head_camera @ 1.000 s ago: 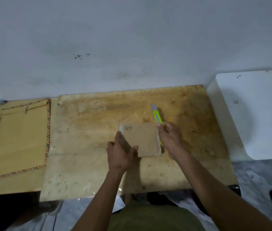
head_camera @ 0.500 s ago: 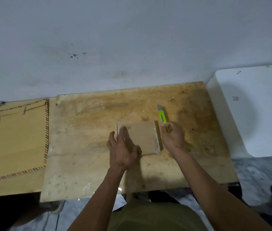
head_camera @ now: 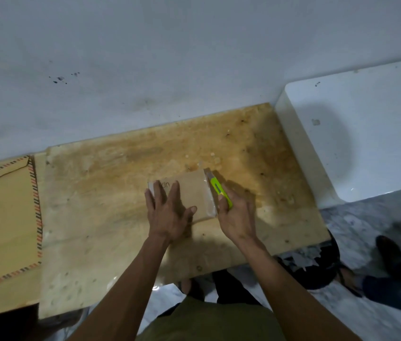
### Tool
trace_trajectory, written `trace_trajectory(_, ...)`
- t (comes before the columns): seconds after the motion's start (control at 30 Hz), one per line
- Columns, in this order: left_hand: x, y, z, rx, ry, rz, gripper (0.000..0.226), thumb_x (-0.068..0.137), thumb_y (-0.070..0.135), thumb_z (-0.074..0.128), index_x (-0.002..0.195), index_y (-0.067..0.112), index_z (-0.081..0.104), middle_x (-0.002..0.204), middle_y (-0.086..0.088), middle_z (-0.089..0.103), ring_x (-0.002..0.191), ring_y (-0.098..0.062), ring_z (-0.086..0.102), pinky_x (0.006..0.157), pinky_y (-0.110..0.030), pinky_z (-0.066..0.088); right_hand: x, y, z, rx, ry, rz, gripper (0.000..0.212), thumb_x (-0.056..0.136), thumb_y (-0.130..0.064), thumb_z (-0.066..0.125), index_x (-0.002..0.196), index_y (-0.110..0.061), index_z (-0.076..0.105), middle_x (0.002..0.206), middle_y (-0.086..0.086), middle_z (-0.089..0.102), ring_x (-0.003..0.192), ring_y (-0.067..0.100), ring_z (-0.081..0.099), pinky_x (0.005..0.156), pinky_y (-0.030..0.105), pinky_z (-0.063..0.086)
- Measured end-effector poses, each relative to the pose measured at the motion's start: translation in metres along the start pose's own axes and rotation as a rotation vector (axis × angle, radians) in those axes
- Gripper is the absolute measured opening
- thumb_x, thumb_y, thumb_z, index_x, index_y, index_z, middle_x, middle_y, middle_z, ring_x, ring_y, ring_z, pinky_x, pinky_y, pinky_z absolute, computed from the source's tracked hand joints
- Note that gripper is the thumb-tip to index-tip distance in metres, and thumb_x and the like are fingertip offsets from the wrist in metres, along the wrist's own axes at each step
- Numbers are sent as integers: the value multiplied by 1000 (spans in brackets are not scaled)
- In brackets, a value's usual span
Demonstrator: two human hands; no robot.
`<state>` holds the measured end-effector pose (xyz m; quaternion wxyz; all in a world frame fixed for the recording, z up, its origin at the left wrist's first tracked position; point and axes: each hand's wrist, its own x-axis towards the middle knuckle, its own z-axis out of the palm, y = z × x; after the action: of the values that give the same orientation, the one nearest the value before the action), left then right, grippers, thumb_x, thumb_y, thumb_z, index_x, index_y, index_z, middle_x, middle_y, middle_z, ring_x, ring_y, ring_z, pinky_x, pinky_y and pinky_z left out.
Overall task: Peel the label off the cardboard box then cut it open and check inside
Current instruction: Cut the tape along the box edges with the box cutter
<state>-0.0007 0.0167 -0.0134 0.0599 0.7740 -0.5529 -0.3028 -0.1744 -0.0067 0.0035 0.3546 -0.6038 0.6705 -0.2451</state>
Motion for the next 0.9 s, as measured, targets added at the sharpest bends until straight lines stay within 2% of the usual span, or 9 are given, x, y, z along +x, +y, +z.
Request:
trace_trajectory(0.17,4,-6,8,-37,4,-32,88,86,66,53,155,36,7,162,-9,-22,145,-39,-27,119,-53,-2,3,-4,0,-30,-10,3,40,98,-26,45,137,-31,52,95,16,71,86,35,65,73,35,52)
trace_trajectory(0.4,5,-8,10,-18,11,-30,89,85,67,53,155,35,7,162,-11,-21,145,-40,-27,119,-52,-3,3,-9,0,-41,-21,28,41,98,-25,45,138,-31,51,100,16,71,92,36,64,79,39,53)
trace_trajectory(0.63,5,-5,10,-31,21,-33,89,85,66,54,155,33,9,162,-14,-19,145,-41,-27,120,-52,-4,3,-21,-4,-51,-11,30,41,99,-24,45,139,-31,50,101,14,71,92,34,65,77,32,50)
trace_trajectory(0.9,4,-5,9,-26,17,-35,89,86,66,53,155,33,9,162,-13,-19,145,-41,-26,119,-52,-3,9,-26,-1,-94,-46,73,40,99,-23,46,138,-26,52,103,17,71,92,36,66,73,29,47)
